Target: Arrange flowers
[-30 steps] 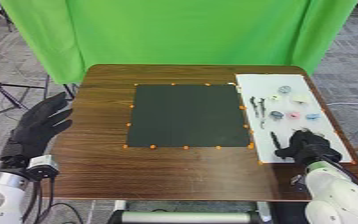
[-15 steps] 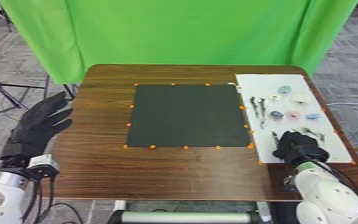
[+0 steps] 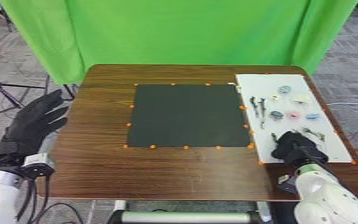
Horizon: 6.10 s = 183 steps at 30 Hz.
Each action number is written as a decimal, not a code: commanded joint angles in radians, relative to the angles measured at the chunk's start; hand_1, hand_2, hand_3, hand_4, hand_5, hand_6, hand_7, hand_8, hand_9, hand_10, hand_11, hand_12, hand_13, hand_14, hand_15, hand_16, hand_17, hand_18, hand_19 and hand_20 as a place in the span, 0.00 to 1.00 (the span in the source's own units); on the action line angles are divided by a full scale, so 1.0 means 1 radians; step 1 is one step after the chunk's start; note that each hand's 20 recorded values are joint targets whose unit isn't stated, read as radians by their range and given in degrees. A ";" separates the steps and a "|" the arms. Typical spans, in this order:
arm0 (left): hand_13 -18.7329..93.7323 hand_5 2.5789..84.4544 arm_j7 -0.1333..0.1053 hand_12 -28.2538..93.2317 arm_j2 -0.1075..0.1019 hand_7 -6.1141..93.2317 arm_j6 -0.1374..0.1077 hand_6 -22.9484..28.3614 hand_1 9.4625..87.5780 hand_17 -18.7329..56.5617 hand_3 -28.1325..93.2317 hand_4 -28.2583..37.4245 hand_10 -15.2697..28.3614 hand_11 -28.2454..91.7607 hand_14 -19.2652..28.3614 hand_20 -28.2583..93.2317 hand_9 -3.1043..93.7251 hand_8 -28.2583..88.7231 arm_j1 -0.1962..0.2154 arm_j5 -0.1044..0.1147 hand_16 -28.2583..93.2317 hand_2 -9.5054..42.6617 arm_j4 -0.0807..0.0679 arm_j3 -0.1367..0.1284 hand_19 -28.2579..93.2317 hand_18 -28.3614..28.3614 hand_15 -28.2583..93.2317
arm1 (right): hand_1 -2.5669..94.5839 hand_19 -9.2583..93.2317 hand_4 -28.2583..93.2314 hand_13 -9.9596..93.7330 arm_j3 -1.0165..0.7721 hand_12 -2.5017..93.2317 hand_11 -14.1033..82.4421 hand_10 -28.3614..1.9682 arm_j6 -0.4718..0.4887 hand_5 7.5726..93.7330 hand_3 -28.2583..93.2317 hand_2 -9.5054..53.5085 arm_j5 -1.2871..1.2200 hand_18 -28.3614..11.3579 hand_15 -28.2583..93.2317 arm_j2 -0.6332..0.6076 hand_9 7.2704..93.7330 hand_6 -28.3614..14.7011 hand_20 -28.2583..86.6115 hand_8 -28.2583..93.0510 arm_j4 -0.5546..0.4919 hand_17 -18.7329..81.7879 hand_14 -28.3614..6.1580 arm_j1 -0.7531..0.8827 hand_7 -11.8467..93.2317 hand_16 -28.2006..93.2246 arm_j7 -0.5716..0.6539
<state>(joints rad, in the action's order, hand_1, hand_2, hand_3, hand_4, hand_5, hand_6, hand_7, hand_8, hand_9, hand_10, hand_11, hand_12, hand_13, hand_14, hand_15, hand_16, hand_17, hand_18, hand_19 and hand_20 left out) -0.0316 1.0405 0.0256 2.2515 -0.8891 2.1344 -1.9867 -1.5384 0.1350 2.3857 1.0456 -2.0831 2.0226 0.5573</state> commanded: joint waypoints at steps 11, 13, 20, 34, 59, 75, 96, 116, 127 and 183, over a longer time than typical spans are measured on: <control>0.30 0.25 -0.063 0.37 -0.001 0.30 -0.012 0.48 0.19 0.14 0.81 0.00 0.55 0.38 0.65 0.27 0.23 0.14 0.093 0.046 0.25 0.07 0.001 -0.085 0.57 0.84 0.43 | 0.46 0.86 0.05 0.77 0.216 0.57 0.90 0.60 -0.056 0.73 0.93 0.00 -0.111 0.25 0.99 0.053 0.81 0.65 0.55 0.40 -0.001 0.48 0.48 -0.336 0.69 0.55 -0.052; 0.30 0.25 -0.065 0.37 0.005 0.30 -0.008 0.48 0.19 0.14 0.81 0.00 0.55 0.38 0.65 0.27 0.22 0.14 0.107 0.044 0.25 0.07 0.000 -0.101 0.57 0.84 0.43 | 0.46 0.86 0.05 0.77 0.263 0.57 0.90 0.60 -0.043 0.73 0.93 0.00 -0.103 0.25 0.99 0.082 0.81 0.65 0.55 0.40 0.023 0.49 0.48 -0.363 0.69 0.55 -0.054; 0.30 0.25 -0.066 0.38 0.004 0.29 -0.036 0.47 0.17 0.14 0.81 0.00 0.55 0.37 0.64 0.28 0.22 0.15 0.126 0.079 0.26 0.01 -0.009 -0.116 0.57 0.83 0.42 | 0.46 0.86 0.05 0.77 0.440 0.56 0.89 0.60 -0.018 0.74 0.93 0.00 -0.083 0.25 0.98 0.179 0.81 0.65 0.54 0.40 0.184 0.49 0.49 -0.451 0.67 0.55 -0.085; 0.30 0.25 -0.043 0.38 -0.007 0.29 -0.024 0.47 0.17 0.14 0.81 0.00 0.55 0.37 0.64 0.28 0.22 0.15 0.123 0.053 0.26 0.02 0.002 -0.108 0.56 0.83 0.41 | 0.45 0.88 0.07 0.81 0.621 0.56 0.88 0.61 0.000 0.79 0.93 0.00 0.027 0.24 0.98 0.332 0.84 0.66 0.53 0.41 0.305 0.52 0.50 -0.549 0.64 0.54 -0.016; 0.30 0.24 0.015 0.39 -0.077 0.29 -0.002 0.47 0.17 0.14 0.82 0.00 0.55 0.36 0.64 0.29 0.22 0.15 0.065 0.048 0.27 0.02 -0.017 -0.062 0.55 0.83 0.41 | 0.44 0.88 0.08 0.86 0.694 0.54 0.85 0.64 0.062 0.86 0.92 0.00 0.203 0.23 0.96 0.517 0.89 0.71 0.52 0.40 0.432 0.54 0.55 -0.524 0.58 0.53 0.052; 0.30 0.24 0.039 0.39 -0.105 0.29 0.009 0.47 0.17 0.14 0.82 0.00 0.55 0.36 0.64 0.29 0.22 0.15 0.027 0.049 0.27 0.02 -0.032 -0.030 0.55 0.83 0.41 | 0.44 0.89 0.06 0.89 0.675 0.52 0.81 0.68 -0.010 0.90 0.92 0.00 0.196 0.22 0.93 0.558 0.92 0.73 0.51 0.41 0.475 0.56 0.60 -0.529 0.51 0.54 0.077; 0.30 0.24 0.037 0.39 -0.097 0.29 0.017 0.47 0.18 0.14 0.81 0.00 0.55 0.36 0.64 0.29 0.22 0.15 0.025 0.049 0.26 0.02 -0.033 -0.027 0.55 0.83 0.41 | 0.27 0.88 0.02 0.86 0.667 0.52 0.76 0.63 -0.009 0.90 0.89 0.07 0.165 0.22 0.90 0.549 0.89 0.67 0.50 0.14 0.470 0.53 0.57 -0.518 0.42 0.55 0.056; 0.30 0.24 0.000 0.39 -0.054 0.29 -0.005 0.47 0.18 0.13 0.81 0.00 0.55 0.36 0.64 0.29 0.22 0.15 0.078 0.035 0.26 0.03 -0.008 -0.056 0.55 0.83 0.41 | 0.34 0.76 0.05 0.59 0.645 0.65 0.86 0.42 -0.105 0.42 0.98 0.11 0.147 0.19 0.98 0.462 0.42 0.65 0.57 0.05 0.343 0.35 0.41 -0.491 0.58 0.52 -0.261; 0.30 0.24 -0.010 0.39 -0.045 0.29 0.003 0.47 0.18 0.13 0.81 0.00 0.54 0.36 0.64 0.29 0.21 0.15 0.085 0.032 0.27 0.03 -0.009 -0.060 0.55 0.83 0.41 | 0.25 0.62 0.16 0.37 0.641 0.67 0.80 0.38 0.101 0.64 1.00 0.42 0.101 0.17 0.96 0.421 0.29 0.72 0.58 0.11 0.288 0.17 0.35 -0.457 0.37 0.50 -0.367; 0.30 0.24 -0.016 0.39 -0.019 0.29 -0.014 0.47 0.17 0.13 0.81 0.00 0.55 0.36 0.64 0.29 0.21 0.15 0.109 0.032 0.26 0.04 0.003 -0.068 0.55 0.83 0.41 | 0.18 0.62 0.24 0.34 0.660 0.60 0.85 0.33 -0.031 0.59 1.00 0.45 0.186 0.18 0.97 0.326 0.25 0.72 0.58 0.10 0.324 0.15 0.33 -0.477 0.35 0.48 -0.385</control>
<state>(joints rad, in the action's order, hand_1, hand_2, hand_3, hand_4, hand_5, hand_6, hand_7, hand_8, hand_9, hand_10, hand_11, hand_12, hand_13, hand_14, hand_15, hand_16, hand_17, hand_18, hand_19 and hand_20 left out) -0.0479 1.0135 0.0229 2.3518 -0.8544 2.1308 -2.0507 -0.8791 0.1233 2.5770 1.3747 -1.7459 1.5324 0.1765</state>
